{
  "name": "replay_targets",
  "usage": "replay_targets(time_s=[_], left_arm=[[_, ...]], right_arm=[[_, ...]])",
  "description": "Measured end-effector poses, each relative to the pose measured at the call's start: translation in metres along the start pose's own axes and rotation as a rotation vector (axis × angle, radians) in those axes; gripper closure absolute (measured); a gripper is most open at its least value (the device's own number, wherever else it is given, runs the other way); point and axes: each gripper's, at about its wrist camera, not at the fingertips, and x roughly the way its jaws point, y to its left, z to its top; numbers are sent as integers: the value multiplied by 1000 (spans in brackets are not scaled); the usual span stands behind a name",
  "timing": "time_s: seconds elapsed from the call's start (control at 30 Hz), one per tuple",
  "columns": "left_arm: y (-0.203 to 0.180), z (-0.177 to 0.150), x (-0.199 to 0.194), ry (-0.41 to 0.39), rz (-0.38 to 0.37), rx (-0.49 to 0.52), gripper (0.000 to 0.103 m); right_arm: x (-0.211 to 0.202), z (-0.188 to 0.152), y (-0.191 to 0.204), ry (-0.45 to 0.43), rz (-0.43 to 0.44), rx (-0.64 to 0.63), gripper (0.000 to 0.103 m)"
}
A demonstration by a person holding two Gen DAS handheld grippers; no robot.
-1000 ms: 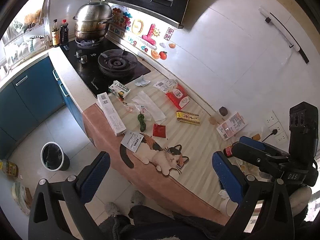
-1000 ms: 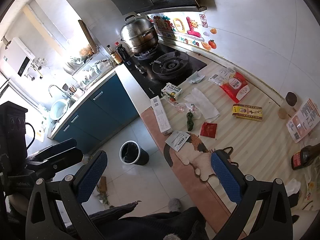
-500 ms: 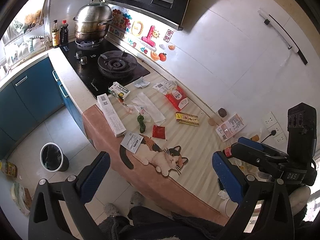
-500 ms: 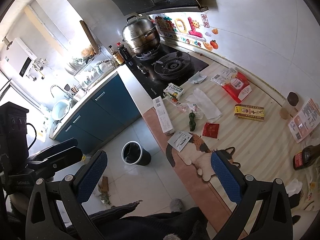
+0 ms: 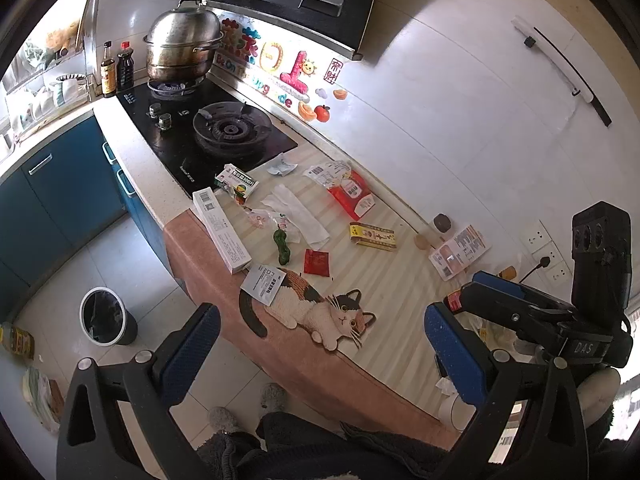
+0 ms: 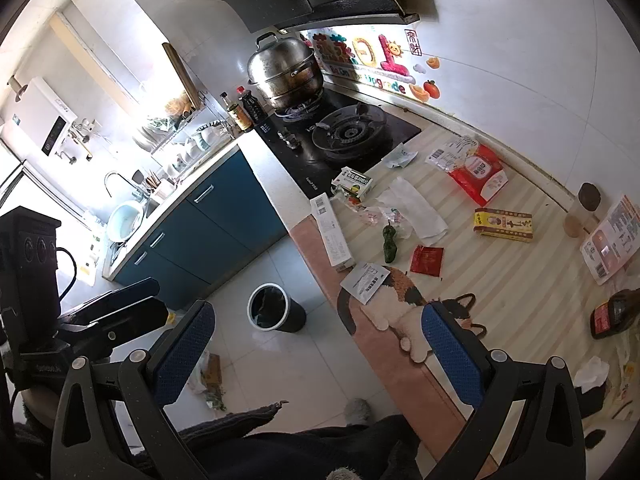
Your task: Collect trash
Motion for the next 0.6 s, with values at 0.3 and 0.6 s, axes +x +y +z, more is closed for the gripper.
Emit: replay_targets(time_s=[0.3,0.6], left_arm=[[2,-2,-2,3,-20,3,0],[31,8,15,-69,280,72,0]], right_arm=[[1,0,2,2,-1,3,0],[11,1,14,-24,-101,40,0]])
